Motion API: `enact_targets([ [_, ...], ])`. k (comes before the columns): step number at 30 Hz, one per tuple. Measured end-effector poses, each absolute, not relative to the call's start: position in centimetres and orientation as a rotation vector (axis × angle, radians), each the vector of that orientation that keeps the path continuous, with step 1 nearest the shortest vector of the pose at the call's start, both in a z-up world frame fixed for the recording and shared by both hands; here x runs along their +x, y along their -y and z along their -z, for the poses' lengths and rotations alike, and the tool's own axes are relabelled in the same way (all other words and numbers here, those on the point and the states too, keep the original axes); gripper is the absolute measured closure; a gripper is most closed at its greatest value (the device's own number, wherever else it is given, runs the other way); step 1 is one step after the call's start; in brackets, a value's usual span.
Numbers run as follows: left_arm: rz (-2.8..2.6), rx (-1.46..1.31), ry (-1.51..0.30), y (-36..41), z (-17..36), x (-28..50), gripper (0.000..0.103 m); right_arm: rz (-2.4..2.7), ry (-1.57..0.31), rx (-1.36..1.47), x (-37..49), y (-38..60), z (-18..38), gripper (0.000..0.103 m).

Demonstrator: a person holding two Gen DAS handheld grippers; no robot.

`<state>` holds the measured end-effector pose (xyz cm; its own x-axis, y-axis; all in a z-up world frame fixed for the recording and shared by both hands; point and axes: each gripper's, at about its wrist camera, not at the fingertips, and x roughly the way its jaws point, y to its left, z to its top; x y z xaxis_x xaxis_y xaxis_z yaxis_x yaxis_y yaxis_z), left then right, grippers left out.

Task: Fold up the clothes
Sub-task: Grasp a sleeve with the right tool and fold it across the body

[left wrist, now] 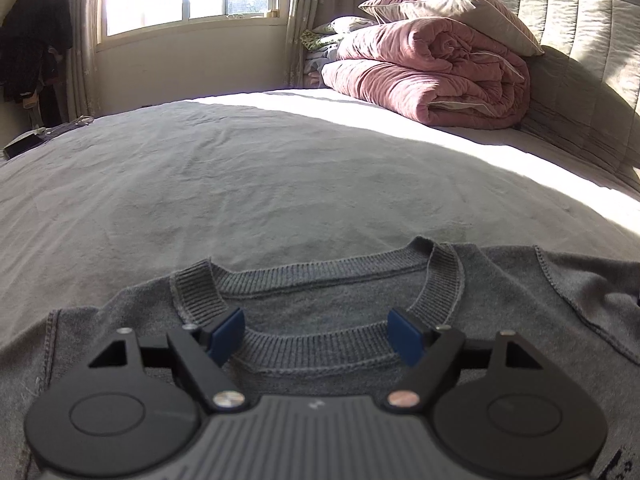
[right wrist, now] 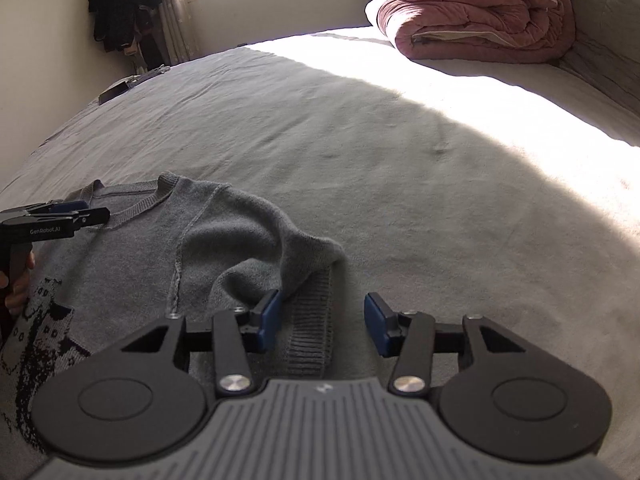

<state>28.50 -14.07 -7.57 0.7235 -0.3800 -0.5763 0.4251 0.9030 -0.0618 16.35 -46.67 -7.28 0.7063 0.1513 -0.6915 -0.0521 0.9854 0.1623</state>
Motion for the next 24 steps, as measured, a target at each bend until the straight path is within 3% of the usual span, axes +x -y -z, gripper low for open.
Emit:
enact_targets([
  [4,0.543,0.038,-0.637,17.4,5.9,27.7,0.027,-0.142,-0.786,0.155,14.8,46.9,7.9,0.061],
  [6,0.612,0.042,-0.632,20.1,5.2,27.0,0.027,-0.16,-0.773,0.18,14.2,47.1,8.1,0.073],
  [7,0.645,0.048,-0.632,21.5,4.9,26.7,0.026,-0.176,-0.77,0.201,14.0,47.2,8.2,0.091],
  [8,0.674,0.059,-0.63,22.6,4.7,26.4,0.026,-0.199,-0.776,0.238,14.0,47.4,8.2,0.097],
  [14,0.845,0.16,-0.616,29.6,4.3,24.4,0.025,-0.185,-0.76,0.155,11.8,47.5,5.8,0.098],
  [18,0.924,0.22,-0.662,33.3,4.9,24.5,0.024,-0.193,-0.798,0.199,11.6,48.8,6.0,0.092],
  [22,0.929,0.287,-0.663,35.9,5.5,24.3,0.025,-0.155,-0.798,0.257,11.3,50.6,6.0,0.056],
  [24,0.917,0.276,-0.657,35.8,5.3,24.1,0.025,-0.162,-0.775,0.296,11.4,51.1,6.2,0.056],
])
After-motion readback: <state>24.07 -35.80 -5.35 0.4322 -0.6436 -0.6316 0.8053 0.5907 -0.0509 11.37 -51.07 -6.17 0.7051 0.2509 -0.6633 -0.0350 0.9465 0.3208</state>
